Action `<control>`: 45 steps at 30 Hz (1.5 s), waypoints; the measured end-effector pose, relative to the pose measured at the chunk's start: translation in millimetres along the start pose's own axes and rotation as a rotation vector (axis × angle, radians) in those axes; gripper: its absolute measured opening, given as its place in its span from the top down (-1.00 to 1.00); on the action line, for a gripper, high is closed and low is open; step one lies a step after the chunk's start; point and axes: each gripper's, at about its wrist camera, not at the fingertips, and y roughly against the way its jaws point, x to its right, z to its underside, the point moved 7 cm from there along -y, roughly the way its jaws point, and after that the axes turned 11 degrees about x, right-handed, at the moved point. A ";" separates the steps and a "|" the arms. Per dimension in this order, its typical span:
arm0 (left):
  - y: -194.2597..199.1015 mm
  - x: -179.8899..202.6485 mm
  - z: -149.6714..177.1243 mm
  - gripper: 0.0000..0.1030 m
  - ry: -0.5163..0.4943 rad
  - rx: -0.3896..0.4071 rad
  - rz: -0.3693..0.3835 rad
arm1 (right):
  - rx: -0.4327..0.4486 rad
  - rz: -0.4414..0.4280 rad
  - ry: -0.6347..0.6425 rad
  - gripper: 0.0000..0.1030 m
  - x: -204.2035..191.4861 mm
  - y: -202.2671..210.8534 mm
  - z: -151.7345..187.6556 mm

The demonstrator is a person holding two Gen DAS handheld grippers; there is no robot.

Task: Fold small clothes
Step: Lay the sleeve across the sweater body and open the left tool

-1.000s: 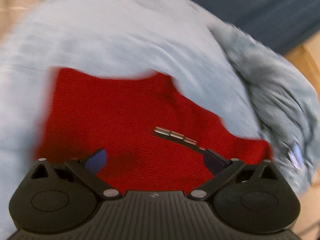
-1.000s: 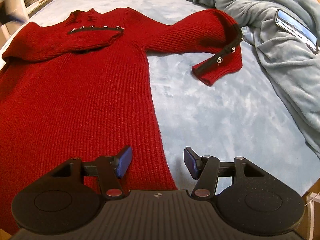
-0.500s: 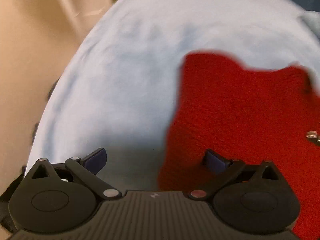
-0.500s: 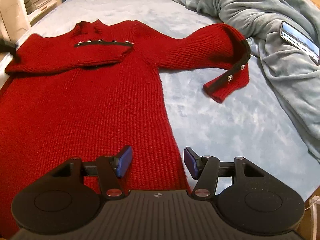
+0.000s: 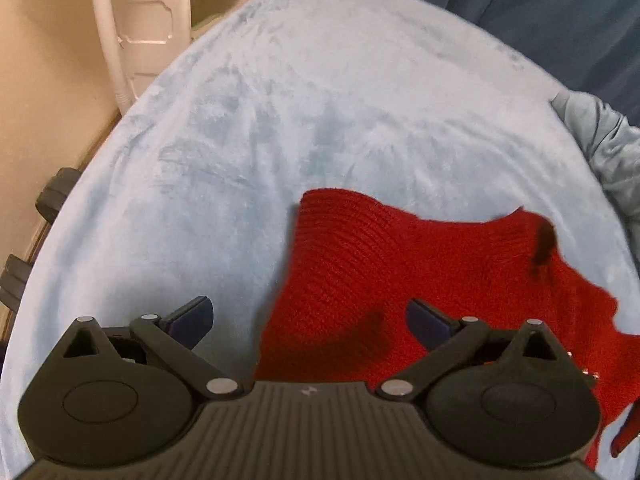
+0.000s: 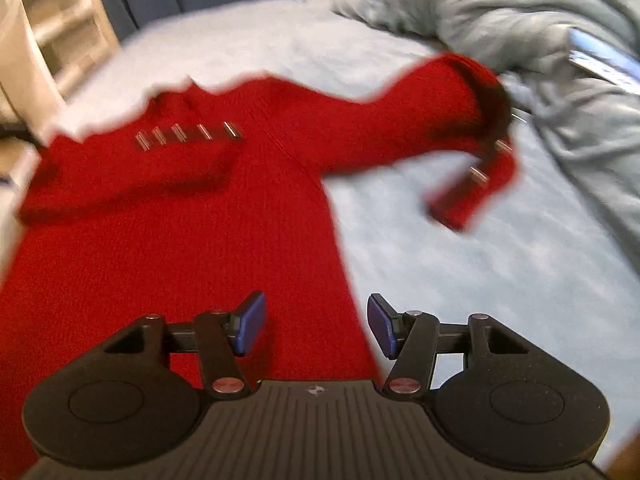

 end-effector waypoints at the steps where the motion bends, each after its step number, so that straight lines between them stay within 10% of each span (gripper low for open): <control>1: -1.0 -1.2 1.0 -0.99 0.015 -0.002 0.005 | 0.031 -0.045 -0.013 -0.13 -8.0 -14.7 -15.9; 7: 11.7 -21.0 11.4 -0.99 0.051 -0.001 0.013 | 0.002 -0.141 0.061 -0.13 -64.5 -140.7 -60.1; 9: 12.0 -29.3 12.6 -0.99 0.050 0.001 0.006 | -0.032 -0.116 0.142 0.16 -76.4 -165.3 -55.1; 12: 14.3 -36.1 13.3 -0.99 0.050 0.001 0.005 | 0.055 -0.093 0.282 0.90 -91.3 -154.6 -61.1; 18: 19.1 -27.3 7.2 -0.99 0.079 0.101 0.034 | 0.338 -0.220 0.280 0.91 -96.9 -87.1 -126.5; 23: 4.5 -7.5 17.1 -0.99 -0.012 0.089 -0.008 | 0.005 -0.089 0.184 0.90 -37.3 -183.0 -91.6; 26: -16.0 -1.8 25.8 -1.00 -0.200 0.089 -0.133 | -0.007 -0.061 0.219 0.90 -28.2 -199.5 -69.8; 28: -27.0 -4.1 29.7 -1.00 -0.268 0.090 -0.171 | 0.024 -0.019 0.192 0.77 -20.2 -192.3 -70.6; 31: -25.3 -11.3 28.2 -1.00 -0.200 0.092 -0.154 | 0.013 0.089 0.186 0.07 3.3 -192.6 -65.6; 45: 140.1 -7.6 104.0 -0.99 -0.207 0.168 -0.055 | 0.188 0.067 0.013 -0.22 30.4 28.0 -8.4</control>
